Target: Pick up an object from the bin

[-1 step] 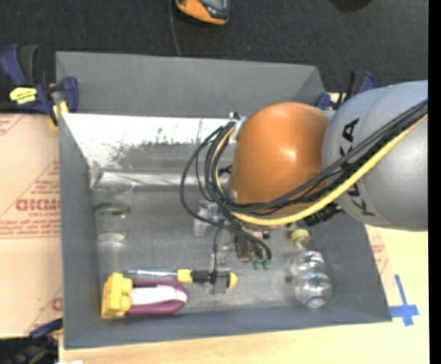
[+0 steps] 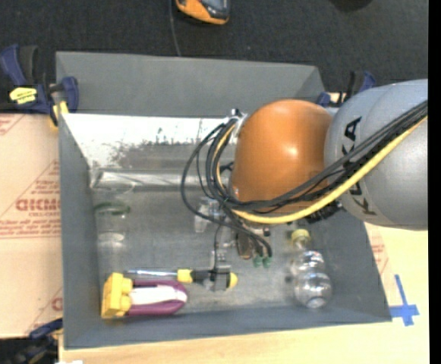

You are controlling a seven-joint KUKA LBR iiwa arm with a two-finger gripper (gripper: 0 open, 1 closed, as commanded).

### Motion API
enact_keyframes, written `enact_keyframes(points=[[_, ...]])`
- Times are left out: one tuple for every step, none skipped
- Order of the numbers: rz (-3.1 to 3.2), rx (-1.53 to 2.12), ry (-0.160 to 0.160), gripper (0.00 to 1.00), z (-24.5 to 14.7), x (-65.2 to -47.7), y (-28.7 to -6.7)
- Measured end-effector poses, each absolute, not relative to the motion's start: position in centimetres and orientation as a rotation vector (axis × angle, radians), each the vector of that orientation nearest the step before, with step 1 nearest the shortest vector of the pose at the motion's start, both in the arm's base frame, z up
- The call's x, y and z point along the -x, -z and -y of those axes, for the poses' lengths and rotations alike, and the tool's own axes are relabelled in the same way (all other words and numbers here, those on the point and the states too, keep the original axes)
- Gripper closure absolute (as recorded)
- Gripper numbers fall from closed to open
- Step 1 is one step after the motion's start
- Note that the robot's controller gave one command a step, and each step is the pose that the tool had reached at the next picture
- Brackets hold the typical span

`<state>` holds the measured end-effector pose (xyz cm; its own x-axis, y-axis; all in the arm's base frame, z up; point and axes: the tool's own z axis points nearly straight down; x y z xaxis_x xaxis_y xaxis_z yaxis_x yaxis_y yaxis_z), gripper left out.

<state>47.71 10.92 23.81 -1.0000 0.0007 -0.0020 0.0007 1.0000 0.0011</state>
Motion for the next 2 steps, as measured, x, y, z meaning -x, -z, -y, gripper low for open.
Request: enact_keyframes(points=[[-3.125, 0.254, -0.001, 0.00, -12.2, -47.8, -17.2], [-3.099, 0.343, -0.006, 0.00, -13.7, -47.7, -7.8]])
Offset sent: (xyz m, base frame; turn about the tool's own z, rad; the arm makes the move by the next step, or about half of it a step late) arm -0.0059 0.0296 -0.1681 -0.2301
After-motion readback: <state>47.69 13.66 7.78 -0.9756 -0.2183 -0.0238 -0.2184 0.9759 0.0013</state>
